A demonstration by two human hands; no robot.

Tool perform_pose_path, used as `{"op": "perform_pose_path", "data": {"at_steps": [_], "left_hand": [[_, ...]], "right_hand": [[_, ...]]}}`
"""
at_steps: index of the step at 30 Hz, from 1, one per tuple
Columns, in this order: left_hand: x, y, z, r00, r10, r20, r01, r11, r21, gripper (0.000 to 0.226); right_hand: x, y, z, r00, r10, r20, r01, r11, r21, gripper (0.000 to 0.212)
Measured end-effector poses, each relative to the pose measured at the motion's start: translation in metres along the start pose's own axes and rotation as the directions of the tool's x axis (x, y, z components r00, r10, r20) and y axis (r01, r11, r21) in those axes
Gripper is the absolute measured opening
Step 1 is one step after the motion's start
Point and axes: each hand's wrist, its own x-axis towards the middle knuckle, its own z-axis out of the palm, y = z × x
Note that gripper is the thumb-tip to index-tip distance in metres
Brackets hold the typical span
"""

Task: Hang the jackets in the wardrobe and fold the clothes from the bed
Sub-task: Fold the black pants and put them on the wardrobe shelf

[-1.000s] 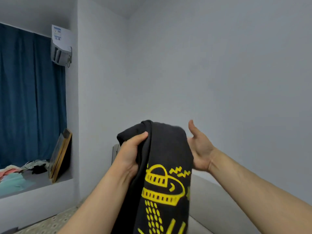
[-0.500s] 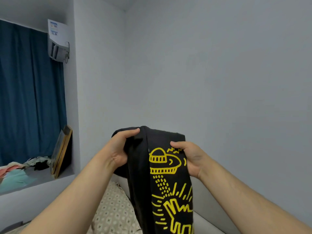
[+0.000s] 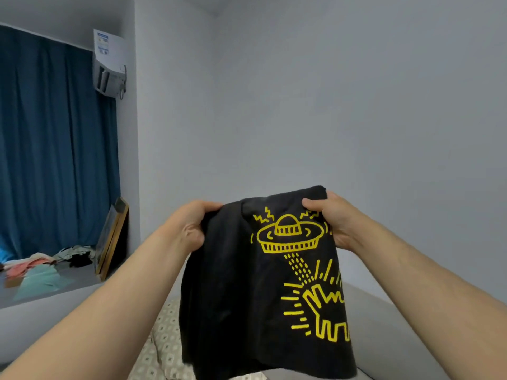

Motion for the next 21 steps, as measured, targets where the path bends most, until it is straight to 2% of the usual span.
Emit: {"op": "perform_pose_path", "data": {"at_steps": [1,2,4,5,8,10,12,14,15,17,19,21], "left_hand": [[-0.003,0.0,0.004,0.998,0.053,0.033,-0.054,0.998,0.023,0.011],[-0.004,-0.001,0.007,0.991,0.12,0.058,-0.123,0.991,0.047,0.017],[0.004,-0.004,0.007,0.964,0.247,0.098,-0.258,0.958,0.128,0.064],[0.005,-0.003,0.006,0.95,0.295,0.102,-0.31,0.934,0.176,0.07],[0.012,0.004,0.005,0.927,0.375,0.028,-0.371,0.901,0.224,0.052],[0.015,0.01,0.008,0.929,0.37,0.015,-0.36,0.894,0.268,0.038],[0.014,0.016,0.01,0.927,0.327,0.185,-0.371,0.873,0.317,0.041],[0.014,0.021,0.012,0.9,0.258,0.352,-0.4,0.809,0.43,0.065],[0.014,0.023,0.013,0.893,0.247,0.377,-0.428,0.727,0.537,0.076],[0.019,0.023,0.017,0.871,0.353,0.341,-0.477,0.444,0.759,0.074],[0.025,0.023,0.02,0.781,0.541,0.314,-0.452,0.142,0.881,0.044],[0.024,0.024,0.024,0.732,0.619,0.283,-0.326,-0.046,0.944,0.018]], "right_hand": [[-0.002,-0.003,-0.002,0.998,0.017,0.068,-0.013,0.999,-0.049,0.025],[-0.002,-0.005,-0.004,0.991,0.037,0.129,-0.021,0.992,-0.12,0.028],[-0.002,-0.009,-0.008,0.988,0.063,0.141,-0.027,0.97,-0.243,0.031],[-0.002,-0.012,-0.009,0.994,0.06,0.093,-0.033,0.963,-0.269,0.03],[0.005,-0.024,-0.014,0.993,0.04,-0.109,-0.068,0.961,-0.267,0.028],[0.013,-0.03,-0.017,0.984,-0.009,-0.18,-0.034,0.972,-0.234,0.046],[0.016,-0.033,-0.016,0.979,-0.075,-0.187,0.033,0.976,-0.217,0.055],[0.015,-0.035,-0.015,0.984,-0.109,-0.142,0.073,0.969,-0.237,0.055],[0.015,-0.035,-0.016,0.986,-0.122,-0.117,0.086,0.959,-0.27,0.057],[0.012,-0.037,-0.021,0.982,-0.165,-0.086,0.111,0.89,-0.441,0.056],[0.011,-0.036,-0.024,0.966,-0.253,-0.061,0.138,0.696,-0.705,0.033],[0.009,-0.035,-0.024,0.941,-0.337,-0.03,0.137,0.461,-0.877,0.015]]}}
